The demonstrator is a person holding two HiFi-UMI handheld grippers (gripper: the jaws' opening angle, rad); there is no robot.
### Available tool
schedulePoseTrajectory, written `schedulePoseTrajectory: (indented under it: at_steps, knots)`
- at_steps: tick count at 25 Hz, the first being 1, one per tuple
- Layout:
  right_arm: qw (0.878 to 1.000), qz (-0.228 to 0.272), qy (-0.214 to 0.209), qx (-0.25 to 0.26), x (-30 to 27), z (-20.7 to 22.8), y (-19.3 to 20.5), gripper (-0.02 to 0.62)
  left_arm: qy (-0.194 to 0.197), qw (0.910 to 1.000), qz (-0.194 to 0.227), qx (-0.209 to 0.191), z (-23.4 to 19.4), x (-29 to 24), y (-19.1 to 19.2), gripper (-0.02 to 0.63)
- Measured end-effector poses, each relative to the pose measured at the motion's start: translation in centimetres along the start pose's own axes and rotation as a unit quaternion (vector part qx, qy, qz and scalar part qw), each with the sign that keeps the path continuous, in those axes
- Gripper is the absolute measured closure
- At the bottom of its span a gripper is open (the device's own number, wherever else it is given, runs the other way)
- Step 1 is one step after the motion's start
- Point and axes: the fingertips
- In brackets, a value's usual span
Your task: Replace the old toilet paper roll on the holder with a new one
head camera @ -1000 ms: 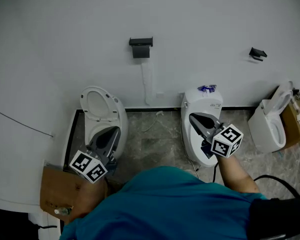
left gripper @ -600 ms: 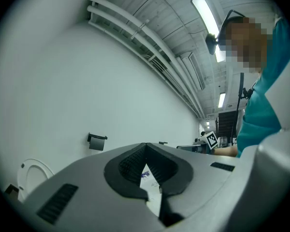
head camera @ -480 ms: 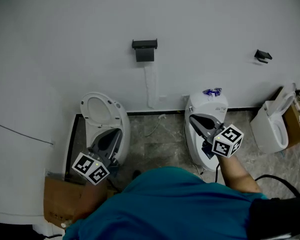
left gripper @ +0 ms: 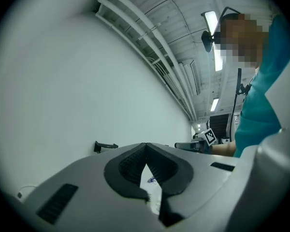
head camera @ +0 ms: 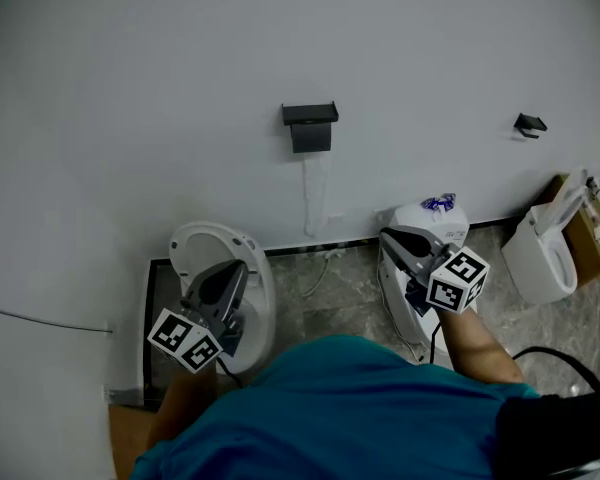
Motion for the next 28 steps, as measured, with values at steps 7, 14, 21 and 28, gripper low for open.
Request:
schedulePoseTrajectory:
  at_steps: [7,14,21,28]
  knots:
    - [1.0,-0.013,0.0,0.001,-6.6,0.4,0.3,0.592,-0.003,0.9999,-0.008,0.009,-6.8,0.7,-0.8,0.597]
    - [1.0,-0.018,-0.013,-0.005,-9.8,3.5,1.2,0.592,-0.019,0.9995,-0.015,0.018,-10.0,-1.8,-0.4,0.597]
    - [0.999,-0.007,-0.039,-0.019,-10.6,10.9,3.5,0.592,-0.05,0.9986,-0.017,0.008,-10.7,-8.0,0.9,0.597]
    - [0.996,0.006,-0.093,-0.012,-11.3,20.8,3.5,0.592,-0.091,0.9959,0.002,0.005,-9.8,-17.4,1.1,0.597]
Point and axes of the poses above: the fingertips, and each gripper's own axes: x backward along the fingers, z to its right, y out of its underside, and after that the axes turned 10 degrees about x, right-handed
